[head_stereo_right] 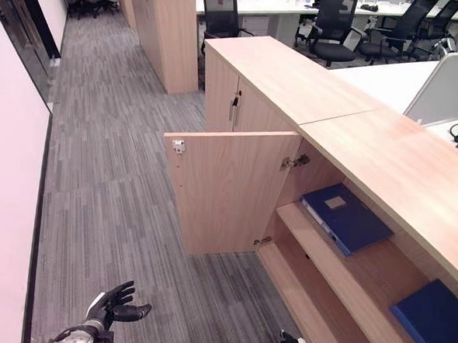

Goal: Put the empty folder in the office cabinet

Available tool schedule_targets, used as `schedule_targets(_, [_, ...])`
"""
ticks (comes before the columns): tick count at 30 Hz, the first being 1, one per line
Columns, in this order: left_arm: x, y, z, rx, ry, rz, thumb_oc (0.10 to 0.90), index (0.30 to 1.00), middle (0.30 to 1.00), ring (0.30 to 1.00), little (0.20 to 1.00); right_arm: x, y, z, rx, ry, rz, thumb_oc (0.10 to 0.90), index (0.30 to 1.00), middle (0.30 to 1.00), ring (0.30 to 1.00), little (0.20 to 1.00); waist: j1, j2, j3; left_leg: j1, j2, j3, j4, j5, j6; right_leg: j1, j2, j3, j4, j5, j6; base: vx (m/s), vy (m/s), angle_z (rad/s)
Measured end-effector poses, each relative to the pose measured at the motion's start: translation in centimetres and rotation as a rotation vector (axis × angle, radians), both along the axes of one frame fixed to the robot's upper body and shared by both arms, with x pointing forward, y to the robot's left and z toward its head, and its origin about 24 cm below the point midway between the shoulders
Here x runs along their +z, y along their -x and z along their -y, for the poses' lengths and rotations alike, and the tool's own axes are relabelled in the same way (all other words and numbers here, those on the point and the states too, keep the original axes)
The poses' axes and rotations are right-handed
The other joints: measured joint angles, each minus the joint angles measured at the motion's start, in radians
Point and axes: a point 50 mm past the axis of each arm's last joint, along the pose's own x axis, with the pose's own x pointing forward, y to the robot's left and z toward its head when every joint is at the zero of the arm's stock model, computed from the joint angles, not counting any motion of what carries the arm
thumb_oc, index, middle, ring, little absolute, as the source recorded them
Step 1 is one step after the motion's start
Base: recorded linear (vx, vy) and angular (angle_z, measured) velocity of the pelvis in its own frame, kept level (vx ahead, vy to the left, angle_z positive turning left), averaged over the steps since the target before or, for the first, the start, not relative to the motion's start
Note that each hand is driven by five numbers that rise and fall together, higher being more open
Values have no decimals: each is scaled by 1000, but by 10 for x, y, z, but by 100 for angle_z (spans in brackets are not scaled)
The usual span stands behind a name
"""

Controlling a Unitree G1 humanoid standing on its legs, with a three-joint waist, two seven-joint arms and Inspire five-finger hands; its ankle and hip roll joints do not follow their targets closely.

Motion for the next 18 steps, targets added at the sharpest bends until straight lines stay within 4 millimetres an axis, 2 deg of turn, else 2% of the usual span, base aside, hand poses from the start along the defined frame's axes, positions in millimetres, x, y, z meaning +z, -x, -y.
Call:
schedule_targets(3, [5, -9, 1, -6, 1, 33, 800, 900, 900, 900, 900, 0, 0, -1, 3, -5, 0, 800, 900, 900, 900, 900, -1, -3, -3, 8, 5, 7, 0, -2, -1, 0, 5, 4, 0, -5, -3, 79, 46, -7])
schedule_targets(5, [10, -19, 0, -6, -5, 63, 800, 900, 900, 900, 900, 0, 1, -1, 6, -11, -5, 800, 900, 900, 900, 900, -9, -14, -14, 12, 7, 25, 0, -7, -2, -1, 6, 12, 0, -7, -3, 159, 85, -17])
schedule_targets(8, [32, -49, -19, 24, -70, 153, 800, 900, 900, 900, 900, -1, 3, -2, 11, -19, -14, 800, 900, 900, 900, 900, -31, -40, -35, 16, 7, 40, 0, -8, -5, -5, 6, 31, 0, -6, -1, 83, 53, -19])
schedule_targets(11, [60, -81, -43, 65, -120, 248, 800, 900, 900, 900, 900, -2, 4, -4, 29, -23, -19, 800, 900, 900, 900, 900, -50, -55, -45, 28, 7, 59, 0, -14, -6, -9, 7, 55, 0, -4, 0, 79, 60, -18])
schedule_targets(15, [115, -122, -89, 197, -201, 403, 800, 900, 900, 900, 900, -2, 4, -6, 47, -35, -25, 800, 900, 900, 900, 900, -77, -67, -55, 32, 5, 85, -1, -19, -3, -18, 5, 72, 0, 3, 9, 55, 56, -19])
schedule_targets(18, [158, -141, -115, 248, -280, 492, 800, 900, 900, 900, 900, -2, 6, -5, 61, -41, -36, 800, 900, 900, 900, 900, -91, -70, -61, 31, 3, 104, -1, -21, -4, -29, 3, 85, 0, 7, 14, 43, 58, -16])
